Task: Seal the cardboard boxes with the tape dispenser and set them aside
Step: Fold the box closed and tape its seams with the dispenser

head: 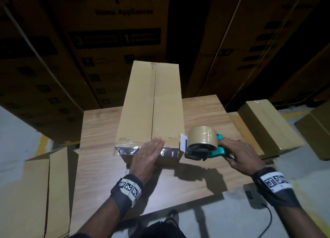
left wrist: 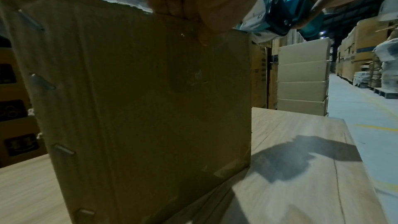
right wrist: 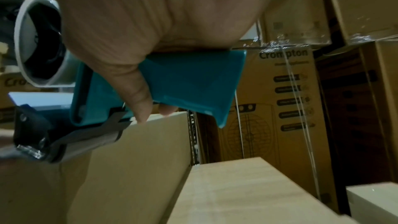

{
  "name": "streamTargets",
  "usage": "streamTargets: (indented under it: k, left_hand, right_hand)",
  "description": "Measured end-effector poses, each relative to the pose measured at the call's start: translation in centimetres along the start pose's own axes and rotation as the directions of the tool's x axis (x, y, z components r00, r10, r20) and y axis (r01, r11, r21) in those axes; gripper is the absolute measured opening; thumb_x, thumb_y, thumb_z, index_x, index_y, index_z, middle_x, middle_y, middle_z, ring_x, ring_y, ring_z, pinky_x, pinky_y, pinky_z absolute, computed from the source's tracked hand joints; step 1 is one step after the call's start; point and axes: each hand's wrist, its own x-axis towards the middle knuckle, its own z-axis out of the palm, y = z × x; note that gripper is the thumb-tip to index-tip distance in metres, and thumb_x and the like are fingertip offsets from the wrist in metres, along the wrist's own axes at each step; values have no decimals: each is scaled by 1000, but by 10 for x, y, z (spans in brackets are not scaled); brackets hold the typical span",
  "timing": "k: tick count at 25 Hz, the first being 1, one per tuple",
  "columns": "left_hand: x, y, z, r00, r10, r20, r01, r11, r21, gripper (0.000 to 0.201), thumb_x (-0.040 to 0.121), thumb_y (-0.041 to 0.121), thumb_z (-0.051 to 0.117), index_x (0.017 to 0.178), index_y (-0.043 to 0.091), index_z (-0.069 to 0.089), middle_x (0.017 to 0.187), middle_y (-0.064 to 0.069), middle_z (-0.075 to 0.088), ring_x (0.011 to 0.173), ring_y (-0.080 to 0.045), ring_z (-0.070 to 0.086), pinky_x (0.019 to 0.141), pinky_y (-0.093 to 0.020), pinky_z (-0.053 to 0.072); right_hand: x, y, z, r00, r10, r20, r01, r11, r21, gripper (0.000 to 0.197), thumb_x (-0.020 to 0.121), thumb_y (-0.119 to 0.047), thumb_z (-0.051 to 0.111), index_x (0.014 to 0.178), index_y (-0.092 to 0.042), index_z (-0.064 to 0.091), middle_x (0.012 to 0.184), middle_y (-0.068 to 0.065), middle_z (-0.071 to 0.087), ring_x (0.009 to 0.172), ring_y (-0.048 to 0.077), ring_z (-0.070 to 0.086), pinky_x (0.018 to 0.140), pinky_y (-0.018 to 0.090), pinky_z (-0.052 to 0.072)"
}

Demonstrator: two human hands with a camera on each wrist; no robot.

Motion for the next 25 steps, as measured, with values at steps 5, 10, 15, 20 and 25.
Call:
streamTargets:
  k: [5, 10, 15, 20, 25]
  left_hand:
    - [0, 12, 4, 1000, -3, 19, 3, 1000, 1, 85, 70, 12, 88, 147, 7, 52, 149, -14, 54, 139, -28, 52, 116, -47, 33]
    - [20, 37, 15, 995, 84, 59, -87, 995, 47, 100, 60, 7, 86, 150, 7, 42, 151, -14, 52, 141, -25, 50, 117, -44, 32]
    - [22, 32, 15, 984, 132, 119, -140, 989, 58, 86, 69, -13, 29, 150, 7, 49, 152, -15, 51, 139, -25, 52, 116, -39, 36]
    - [24, 29, 17, 979, 155, 133, -161, 986, 33, 91, 63, -14, 50, 152, 6, 43, 152, -17, 51, 140, -26, 51, 115, -42, 37]
    - [24, 32, 15, 985, 148, 90, -151, 988, 32, 90, 61, -17, 57, 148, 3, 51, 150, -18, 52, 138, -27, 52, 113, -44, 42]
  right_hand:
    - [-3, 8, 16, 999, 34, -27, -33, 998, 45, 73, 76, -9, 87, 127, -44, 48, 113, -13, 70, 83, 9, 63, 75, 42, 57]
    - [1, 6, 14, 999, 7, -43, -6, 999, 32, 76, 73, -6, 88, 127, -42, 50, 113, -11, 71, 84, 13, 65, 74, 41, 57]
    - [-3, -1, -4, 1000, 18, -17, -18, 1000, 17, 78, 73, -6, 88, 128, -42, 47, 113, -10, 71, 85, 12, 66, 76, 41, 58]
    - [-25, 12, -52, 997, -8, -74, -1, 993, -117, 76, 66, 0, 90, 122, -34, 52, 104, -5, 72, 82, 12, 65, 67, 38, 57]
    - [-39, 27, -40, 997, -3, -83, -8, 992, -128, 74, 64, -1, 91, 119, -35, 53, 102, -7, 72, 80, 12, 66, 66, 40, 56]
